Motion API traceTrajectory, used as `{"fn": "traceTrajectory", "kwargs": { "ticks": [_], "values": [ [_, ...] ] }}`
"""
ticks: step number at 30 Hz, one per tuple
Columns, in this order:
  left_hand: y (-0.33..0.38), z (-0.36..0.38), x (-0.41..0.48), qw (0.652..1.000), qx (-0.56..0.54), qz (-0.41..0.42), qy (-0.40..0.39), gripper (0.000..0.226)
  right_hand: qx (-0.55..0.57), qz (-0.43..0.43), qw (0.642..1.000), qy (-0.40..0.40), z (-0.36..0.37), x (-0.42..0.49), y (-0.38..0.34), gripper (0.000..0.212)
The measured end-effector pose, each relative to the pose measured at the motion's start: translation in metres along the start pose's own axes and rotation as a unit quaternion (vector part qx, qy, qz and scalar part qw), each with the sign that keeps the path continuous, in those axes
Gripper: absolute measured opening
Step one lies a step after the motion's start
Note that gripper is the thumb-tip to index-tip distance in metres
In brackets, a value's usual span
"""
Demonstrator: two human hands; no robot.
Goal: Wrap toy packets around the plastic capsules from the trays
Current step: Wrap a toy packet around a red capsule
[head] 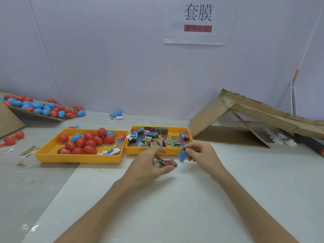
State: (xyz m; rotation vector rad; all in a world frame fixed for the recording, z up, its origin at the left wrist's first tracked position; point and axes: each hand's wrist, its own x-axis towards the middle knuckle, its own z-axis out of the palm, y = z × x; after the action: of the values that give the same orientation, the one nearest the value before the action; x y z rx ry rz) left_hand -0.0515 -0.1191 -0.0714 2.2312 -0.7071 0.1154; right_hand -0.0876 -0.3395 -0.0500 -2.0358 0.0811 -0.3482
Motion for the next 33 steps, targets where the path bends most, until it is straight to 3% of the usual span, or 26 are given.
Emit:
{"fn": "traceTrajectory", "kwargs": {
  "ticks": [4,6,9,11,13,15,18,22,29,33],
  "values": [
    [0.003,0.006,0.000,0.995,0.085,0.045,0.009,0.032,-0.269,-0.015,0.963,-0.025,-0.004,-0.001,0.006,0.017],
    [0.002,0.004,0.000,0.996,0.066,0.051,0.026,0.022,-0.305,-0.026,0.952,-0.018,-0.004,-0.003,0.005,0.016],
    [0.005,-0.001,0.001,0.998,-0.043,0.014,0.052,0.008,-0.191,-0.118,0.975,0.001,-0.004,-0.005,-0.002,0.021],
    [0.008,-0.004,0.003,0.989,-0.135,-0.025,0.055,0.008,-0.102,-0.163,0.980,-0.050,-0.003,-0.010,-0.008,0.030],
    [0.009,-0.007,0.005,0.974,-0.217,-0.053,0.038,0.007,-0.068,-0.178,0.977,-0.095,0.001,-0.015,-0.012,0.033],
    [0.010,-0.008,0.005,0.965,-0.254,-0.055,0.021,0.007,-0.059,-0.183,0.978,-0.077,0.005,-0.016,-0.013,0.024],
    [0.011,-0.006,0.004,0.970,-0.243,-0.033,0.003,0.015,-0.036,-0.175,0.983,-0.038,0.005,-0.013,-0.012,0.015],
    [0.013,-0.005,0.003,0.976,-0.219,0.011,0.002,0.028,-0.010,-0.170,0.984,-0.058,0.004,-0.012,-0.012,0.015],
    [0.013,-0.008,0.002,0.975,-0.215,0.036,0.040,0.021,0.033,-0.162,0.984,-0.071,0.004,-0.014,-0.016,0.025],
    [0.014,-0.006,0.000,0.978,-0.198,0.054,0.038,0.022,0.001,-0.180,0.980,-0.086,0.006,-0.016,-0.014,0.016]
  ]
}}
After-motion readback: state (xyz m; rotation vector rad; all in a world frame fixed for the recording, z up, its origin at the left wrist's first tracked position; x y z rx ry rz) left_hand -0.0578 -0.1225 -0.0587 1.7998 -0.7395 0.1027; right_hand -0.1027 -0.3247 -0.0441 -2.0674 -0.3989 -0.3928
